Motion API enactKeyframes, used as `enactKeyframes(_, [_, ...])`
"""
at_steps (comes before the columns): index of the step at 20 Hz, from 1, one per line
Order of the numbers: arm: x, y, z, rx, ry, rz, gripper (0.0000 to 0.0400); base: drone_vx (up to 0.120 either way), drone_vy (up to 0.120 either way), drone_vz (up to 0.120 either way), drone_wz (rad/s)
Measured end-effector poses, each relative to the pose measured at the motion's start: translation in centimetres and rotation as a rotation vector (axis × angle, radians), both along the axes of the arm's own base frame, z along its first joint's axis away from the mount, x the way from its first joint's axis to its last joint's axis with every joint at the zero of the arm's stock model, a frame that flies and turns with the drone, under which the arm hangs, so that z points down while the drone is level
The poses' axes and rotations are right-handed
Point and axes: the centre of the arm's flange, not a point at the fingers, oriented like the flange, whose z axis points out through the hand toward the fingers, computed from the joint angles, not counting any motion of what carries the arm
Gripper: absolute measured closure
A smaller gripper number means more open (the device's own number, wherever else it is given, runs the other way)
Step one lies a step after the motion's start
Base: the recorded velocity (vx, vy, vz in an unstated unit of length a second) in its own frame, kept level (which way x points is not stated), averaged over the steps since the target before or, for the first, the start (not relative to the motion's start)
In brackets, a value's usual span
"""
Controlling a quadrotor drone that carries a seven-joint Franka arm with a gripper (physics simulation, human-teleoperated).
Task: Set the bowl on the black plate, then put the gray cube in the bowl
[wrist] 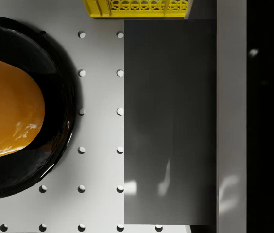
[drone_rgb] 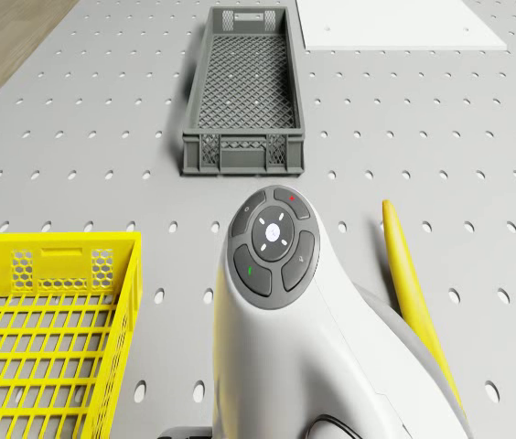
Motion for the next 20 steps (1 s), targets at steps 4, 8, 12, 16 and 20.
enactKeyframes(4, [0.0,0.0,0.0,0.0,0.0,0.0,0.015,-0.12,0.0,0.0,0.0])
enactKeyframes(8, [0.0,0.0,0.0,0.0,0.0,0.0,0.015,-0.12,0.0,0.0,0.0])
enactKeyframes(12, [0.0,0.0,0.0,0.0,0.0,0.0,0.015,-0.12,0.0,0.0,0.0])
enactKeyframes(16, [0.0,0.0,0.0,0.0,0.0,0.0,0.015,-0.12,0.0,0.0,0.0])
enactKeyframes(20, [0.0,0.0,0.0,0.0,0.0,0.0,0.015,-0.12,0.0,0.0,0.0])
